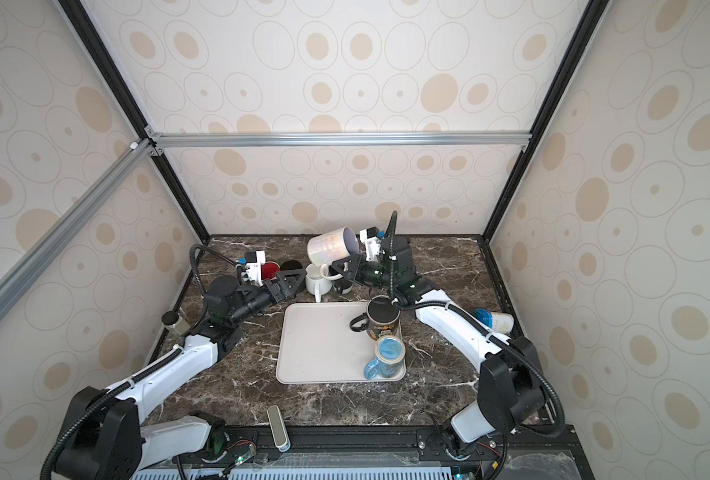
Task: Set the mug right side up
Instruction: 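Open the left gripper and carry the pink mug with the right gripper toward the row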
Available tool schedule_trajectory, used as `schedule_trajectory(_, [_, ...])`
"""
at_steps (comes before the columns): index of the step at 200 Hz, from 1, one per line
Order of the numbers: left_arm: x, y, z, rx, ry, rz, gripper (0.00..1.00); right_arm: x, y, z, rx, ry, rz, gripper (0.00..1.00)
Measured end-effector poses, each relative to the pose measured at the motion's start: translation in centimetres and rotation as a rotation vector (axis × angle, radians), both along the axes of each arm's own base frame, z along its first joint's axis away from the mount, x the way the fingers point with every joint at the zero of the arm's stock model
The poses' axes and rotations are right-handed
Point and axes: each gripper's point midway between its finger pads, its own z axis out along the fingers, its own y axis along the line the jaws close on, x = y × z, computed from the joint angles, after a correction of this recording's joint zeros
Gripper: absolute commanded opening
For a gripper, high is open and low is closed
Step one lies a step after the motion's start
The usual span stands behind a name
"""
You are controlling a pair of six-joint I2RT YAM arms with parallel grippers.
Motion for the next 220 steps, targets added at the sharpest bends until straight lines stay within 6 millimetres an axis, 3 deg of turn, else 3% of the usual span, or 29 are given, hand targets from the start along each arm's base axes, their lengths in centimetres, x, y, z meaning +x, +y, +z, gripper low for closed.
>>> schedule_trajectory(47, [0.4,0.9,2.0,0.127,-0.067,0.060,0.94,1.8,-4.4,-1.3,-0.314,0.013,-0.199,0.00])
schedule_trajectory(80, [0.2,1.0,0.9,0.243,-0.053,0.100,0.94,3.5,-6.8,-3.3,-0.515,0.029,-0.292,0.00])
schedule_trajectory(103, [-0.4,0.1,-0.5,0.364,-0.035,0.112,0.94,4.7,-7.5,-5.6,-0.632,0.054,-0.314,0.00])
schedule_trajectory(152, [-0.9,-1.6,-1.4,0.492,-0.050,0.094,0.95,5.7,-8.9,-11.0,-0.823,0.130,-0.323,0.00])
schedule_trajectory(220, [-0.3,-2.3,-1.4,0.510,-0.053,0.078,0.94,6.1,-8.9,-12.6,-0.863,0.149,-0.315,0.00])
